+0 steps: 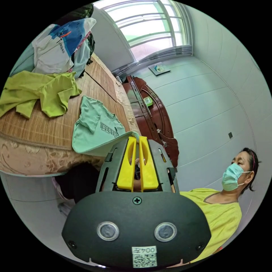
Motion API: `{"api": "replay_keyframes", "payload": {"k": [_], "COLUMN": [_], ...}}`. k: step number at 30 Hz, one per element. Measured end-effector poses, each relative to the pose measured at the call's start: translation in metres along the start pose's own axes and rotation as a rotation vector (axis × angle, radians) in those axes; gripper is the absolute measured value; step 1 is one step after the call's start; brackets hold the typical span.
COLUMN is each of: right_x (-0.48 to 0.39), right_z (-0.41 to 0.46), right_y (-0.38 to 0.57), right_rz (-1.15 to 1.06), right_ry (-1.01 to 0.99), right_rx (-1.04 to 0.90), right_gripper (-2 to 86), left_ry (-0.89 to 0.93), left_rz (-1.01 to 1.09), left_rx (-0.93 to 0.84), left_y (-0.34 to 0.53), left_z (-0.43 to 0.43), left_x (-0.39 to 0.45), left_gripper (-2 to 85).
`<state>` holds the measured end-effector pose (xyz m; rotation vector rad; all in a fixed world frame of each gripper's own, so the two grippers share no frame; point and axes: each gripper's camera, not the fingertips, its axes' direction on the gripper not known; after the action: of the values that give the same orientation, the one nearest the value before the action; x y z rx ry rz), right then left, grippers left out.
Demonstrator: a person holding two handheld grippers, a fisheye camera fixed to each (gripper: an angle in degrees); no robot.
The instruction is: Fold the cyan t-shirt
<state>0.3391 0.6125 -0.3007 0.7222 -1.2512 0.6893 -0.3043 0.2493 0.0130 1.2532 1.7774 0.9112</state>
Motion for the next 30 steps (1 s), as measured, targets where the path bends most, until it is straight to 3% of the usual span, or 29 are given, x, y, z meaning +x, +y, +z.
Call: {"api": "replay_keyframes", "payload": {"k": [6,14,22,30], "right_x": [0.060,0.198,0.374,0.489], "right_z": [0.056,0.136,0.215,0.264], "right_y": [-0.095,-0.185,-0.226,-0.221], "right_rz": [0.052,0.154,0.247,0.336], "right_ry": [0.037,0.135,0.254,0.308], "right_rx": [-0.018,-0.054,-0.078,-0.063], "right_gripper": [-0.3,-0.3,0.1,2.6], "left_ry": [-0.032,-0.146,-0.241,-0.206], "left_rz": [-0.052,-0.174,-0.324,-0.373], "left_rx": [-0.022,-0.062,-0.066,0.157], "left_y": [-0.104,-0.212,-0.233,-0.202], "left_z": [0.043,0.133,0.209,0.230], "left_x": [-0.041,-0.159,-0.299,-0.374], "left_gripper": [2.4,2.4,2.8,5.9]}}
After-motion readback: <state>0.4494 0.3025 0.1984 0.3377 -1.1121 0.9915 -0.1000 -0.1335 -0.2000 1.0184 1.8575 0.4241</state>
